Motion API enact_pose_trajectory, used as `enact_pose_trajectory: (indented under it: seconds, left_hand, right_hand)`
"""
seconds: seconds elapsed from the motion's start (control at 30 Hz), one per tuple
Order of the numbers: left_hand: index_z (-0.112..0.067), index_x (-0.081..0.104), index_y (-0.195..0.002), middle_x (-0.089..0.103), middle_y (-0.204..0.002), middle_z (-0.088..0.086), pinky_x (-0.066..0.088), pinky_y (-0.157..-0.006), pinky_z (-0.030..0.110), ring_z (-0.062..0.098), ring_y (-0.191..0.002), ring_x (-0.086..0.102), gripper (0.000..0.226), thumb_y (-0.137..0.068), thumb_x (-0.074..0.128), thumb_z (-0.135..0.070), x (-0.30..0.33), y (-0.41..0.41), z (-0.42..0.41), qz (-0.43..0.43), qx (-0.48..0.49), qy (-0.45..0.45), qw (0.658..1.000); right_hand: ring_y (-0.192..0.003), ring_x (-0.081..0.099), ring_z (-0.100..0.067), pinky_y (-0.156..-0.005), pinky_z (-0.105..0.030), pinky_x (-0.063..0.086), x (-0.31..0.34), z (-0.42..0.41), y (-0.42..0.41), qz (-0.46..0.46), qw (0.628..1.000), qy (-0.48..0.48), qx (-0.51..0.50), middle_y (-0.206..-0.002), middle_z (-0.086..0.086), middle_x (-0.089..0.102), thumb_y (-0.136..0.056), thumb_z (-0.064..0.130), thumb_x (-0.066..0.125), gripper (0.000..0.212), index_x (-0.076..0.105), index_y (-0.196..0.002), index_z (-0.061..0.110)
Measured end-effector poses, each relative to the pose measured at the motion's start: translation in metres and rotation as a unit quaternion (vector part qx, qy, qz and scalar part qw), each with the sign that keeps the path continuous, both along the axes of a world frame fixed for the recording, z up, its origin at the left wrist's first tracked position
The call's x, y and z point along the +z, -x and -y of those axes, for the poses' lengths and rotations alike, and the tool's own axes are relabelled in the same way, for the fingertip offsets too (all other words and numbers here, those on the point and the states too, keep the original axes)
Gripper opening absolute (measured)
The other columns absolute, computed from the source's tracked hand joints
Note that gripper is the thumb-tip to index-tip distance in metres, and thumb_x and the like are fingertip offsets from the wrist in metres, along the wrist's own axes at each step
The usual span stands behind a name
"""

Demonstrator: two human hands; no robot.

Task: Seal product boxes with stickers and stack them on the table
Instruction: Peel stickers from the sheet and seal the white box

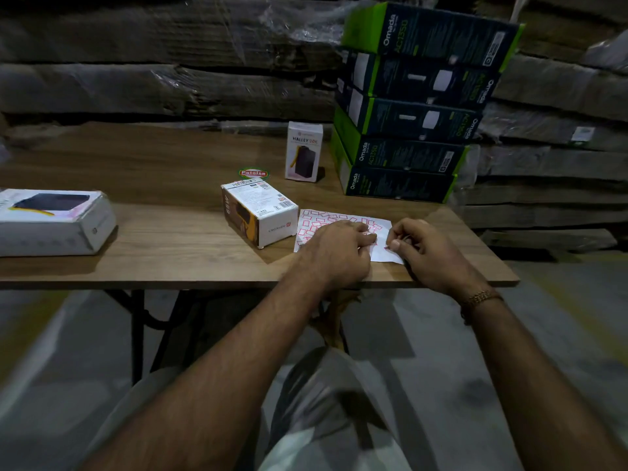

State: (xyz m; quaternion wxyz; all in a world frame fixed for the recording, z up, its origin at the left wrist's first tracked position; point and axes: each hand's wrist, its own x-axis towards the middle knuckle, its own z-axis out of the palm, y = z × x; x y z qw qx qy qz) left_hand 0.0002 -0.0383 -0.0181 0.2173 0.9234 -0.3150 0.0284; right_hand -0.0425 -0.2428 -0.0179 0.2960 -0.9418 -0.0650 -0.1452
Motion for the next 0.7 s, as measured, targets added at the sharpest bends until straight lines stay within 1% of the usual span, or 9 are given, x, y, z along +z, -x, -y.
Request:
enact_pose_trajectory:
  seconds: [0.07, 0.23, 0.33, 0.4, 0.43, 0.53, 0.6, 0.67, 0.7]
  left_hand:
    - [-0.031, 0.059, -0.153, 0.047, -0.165, -0.004, 0.031, -0.128, 0.049, 0.021, -0.154, 0.036, 0.048, -0.105, 0.051, -0.028, 0.001, 0.000, 0.000, -0.007, 0.003, -0.005, 1.000]
    - [-0.030, 0.058, -0.153, 0.046, -0.166, -0.004, 0.030, -0.128, 0.047, 0.021, -0.155, 0.036, 0.048, -0.106, 0.052, -0.028, 0.005, 0.003, -0.002, -0.011, 0.000, -0.001, 1.000]
    - [-0.030, 0.056, -0.155, 0.044, -0.167, -0.004, 0.029, -0.129, 0.046, 0.021, -0.156, 0.034, 0.048, -0.107, 0.054, -0.029, 0.007, 0.005, -0.002, -0.019, 0.004, 0.004, 1.000]
    - [-0.028, 0.057, -0.154, 0.045, -0.166, -0.004, 0.030, -0.129, 0.046, 0.021, -0.155, 0.036, 0.048, -0.106, 0.055, -0.027, 0.008, 0.006, -0.002, -0.020, 0.006, 0.014, 1.000]
    - [-0.028, 0.057, -0.154, 0.047, -0.165, -0.003, 0.032, -0.128, 0.045, 0.021, -0.154, 0.038, 0.048, -0.106, 0.056, -0.026, 0.007, 0.007, -0.002, -0.022, 0.009, 0.025, 0.999]
    - [-0.031, 0.059, -0.151, 0.054, -0.160, -0.001, 0.038, -0.118, 0.039, 0.022, -0.147, 0.047, 0.042, -0.109, 0.054, -0.025, 0.005, 0.008, -0.004, -0.046, 0.021, 0.103, 0.993]
    - [-0.030, 0.062, -0.146, 0.055, -0.159, -0.002, 0.036, -0.111, 0.031, 0.020, -0.147, 0.047, 0.037, -0.111, 0.054, -0.023, 0.005, 0.010, -0.007, -0.064, 0.017, 0.176, 0.982]
    - [-0.027, 0.067, -0.139, 0.061, -0.152, -0.004, 0.037, -0.109, 0.024, 0.016, -0.144, 0.051, 0.034, -0.109, 0.056, -0.015, 0.007, 0.017, -0.012, -0.027, 0.009, 0.236, 0.971]
    - [-0.024, 0.069, -0.136, 0.066, -0.145, -0.004, 0.043, -0.108, 0.023, 0.014, -0.138, 0.056, 0.034, -0.107, 0.058, -0.010, 0.008, 0.022, -0.015, 0.019, 0.002, 0.259, 0.966]
  right_hand:
    - [-0.088, 0.055, -0.003, -0.071, -0.007, 0.039, 0.001, 0.000, 0.003, -0.005, 1.000, -0.018, 0.000, -0.100, 0.002, 0.062, -0.103, 0.014, 0.065, 0.017, 0.067, -0.094, 0.028]
    - [-0.080, 0.056, -0.005, -0.068, -0.010, 0.043, 0.004, 0.002, 0.008, -0.016, 0.998, -0.059, 0.005, -0.096, -0.002, 0.068, -0.105, 0.012, 0.062, 0.014, 0.067, -0.097, 0.022]
    - [-0.096, 0.064, -0.020, -0.085, -0.025, 0.052, 0.004, 0.004, 0.008, -0.033, 0.994, -0.107, 0.002, -0.103, -0.007, 0.072, -0.107, 0.012, 0.058, 0.011, 0.067, -0.104, 0.015]
    - [-0.101, 0.066, -0.021, -0.093, -0.035, 0.054, 0.005, 0.007, 0.009, -0.049, 0.990, -0.134, -0.003, -0.106, -0.005, 0.073, -0.108, 0.013, 0.056, 0.012, 0.067, -0.107, 0.013]
    - [-0.104, 0.067, -0.020, -0.095, -0.036, 0.054, 0.005, 0.008, 0.009, -0.053, 0.988, -0.143, -0.005, -0.107, -0.002, 0.073, -0.108, 0.013, 0.055, 0.012, 0.068, -0.108, 0.014]
    - [-0.106, 0.066, -0.014, -0.096, -0.031, 0.051, 0.005, 0.007, 0.008, -0.058, 0.986, -0.153, -0.009, -0.108, 0.002, 0.072, -0.109, 0.012, 0.055, 0.013, 0.067, -0.108, 0.012]
    - [-0.103, 0.065, -0.010, -0.095, -0.029, 0.051, 0.003, 0.006, 0.006, -0.056, 0.986, -0.156, -0.015, -0.108, 0.002, 0.072, -0.109, 0.011, 0.054, 0.013, 0.067, -0.106, 0.012]
    - [-0.101, 0.065, -0.009, -0.094, -0.029, 0.051, 0.000, 0.005, 0.003, -0.052, 0.986, -0.155, -0.020, -0.107, 0.002, 0.073, -0.109, 0.011, 0.055, 0.013, 0.066, -0.104, 0.013]
    - [-0.100, 0.065, -0.008, -0.091, -0.029, 0.051, -0.001, 0.003, 0.002, -0.050, 0.986, -0.155, -0.024, -0.106, 0.002, 0.072, -0.109, 0.012, 0.055, 0.013, 0.066, -0.103, 0.014]
